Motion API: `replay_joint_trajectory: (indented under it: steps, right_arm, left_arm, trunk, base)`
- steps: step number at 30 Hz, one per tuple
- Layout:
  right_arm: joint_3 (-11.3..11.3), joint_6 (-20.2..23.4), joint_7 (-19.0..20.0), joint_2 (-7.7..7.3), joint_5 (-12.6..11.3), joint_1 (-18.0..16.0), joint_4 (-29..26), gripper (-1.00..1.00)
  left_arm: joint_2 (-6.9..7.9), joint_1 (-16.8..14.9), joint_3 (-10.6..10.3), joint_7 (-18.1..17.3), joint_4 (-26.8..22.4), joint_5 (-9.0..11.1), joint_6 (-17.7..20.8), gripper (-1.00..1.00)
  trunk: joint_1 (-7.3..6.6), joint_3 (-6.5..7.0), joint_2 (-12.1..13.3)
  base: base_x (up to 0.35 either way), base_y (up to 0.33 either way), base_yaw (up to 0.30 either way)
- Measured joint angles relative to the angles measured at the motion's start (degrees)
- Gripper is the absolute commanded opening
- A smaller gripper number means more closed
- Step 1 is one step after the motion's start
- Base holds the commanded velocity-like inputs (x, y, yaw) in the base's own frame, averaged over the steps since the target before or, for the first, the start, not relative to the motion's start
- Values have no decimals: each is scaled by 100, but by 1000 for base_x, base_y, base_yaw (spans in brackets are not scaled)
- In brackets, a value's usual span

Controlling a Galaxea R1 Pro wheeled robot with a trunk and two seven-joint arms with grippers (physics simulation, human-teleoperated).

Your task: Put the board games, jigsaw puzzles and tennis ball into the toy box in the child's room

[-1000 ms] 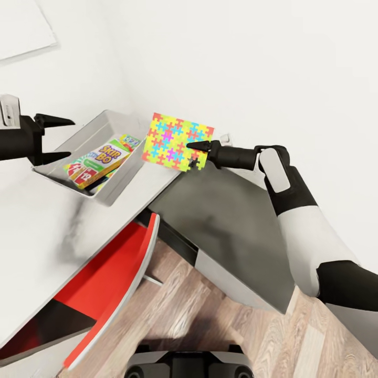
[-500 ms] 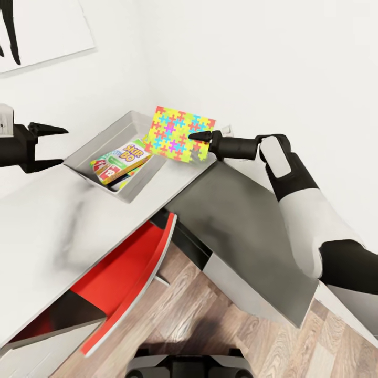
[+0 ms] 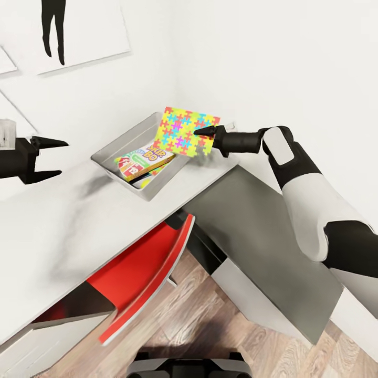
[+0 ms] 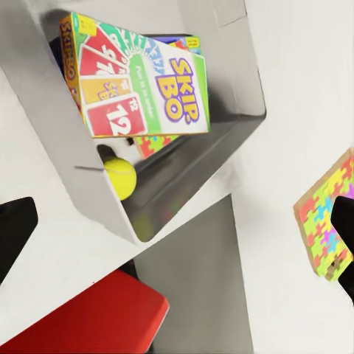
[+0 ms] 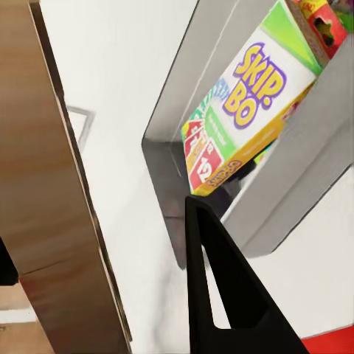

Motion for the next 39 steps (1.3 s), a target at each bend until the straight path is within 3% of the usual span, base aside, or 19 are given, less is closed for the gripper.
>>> replay_joint_trajectory:
  steps: [9, 19, 28, 39]
  right_arm:
    - [-506, -11, -847, -61, -11, -162, 245, -100]
    - [-654, -100, -1828, 11, -13, -323, 305, -100]
    - [-727, -693, -2176, 65, -14, -327, 376, -100]
    - [-836, -806, -2367, 142, -222, -320, 388, -100]
  left_arm:
    - [12, 61, -11, -12, 2, 0, -2, 100]
    - [7, 237, 1, -25, 7, 0, -5, 100]
    - [5, 283, 4, -26, 25, 0, -11, 100]
    - [5, 296, 5, -26, 29, 0, -13, 100]
  trunk:
    - [0, 22, 0]
    - [0, 26, 0]
    - [0, 26, 0]
    - [0, 33, 0]
  base:
    - [0, 0, 94]
    - [0, 0, 15]
    - [0, 0, 2]
    - [0, 0, 93]
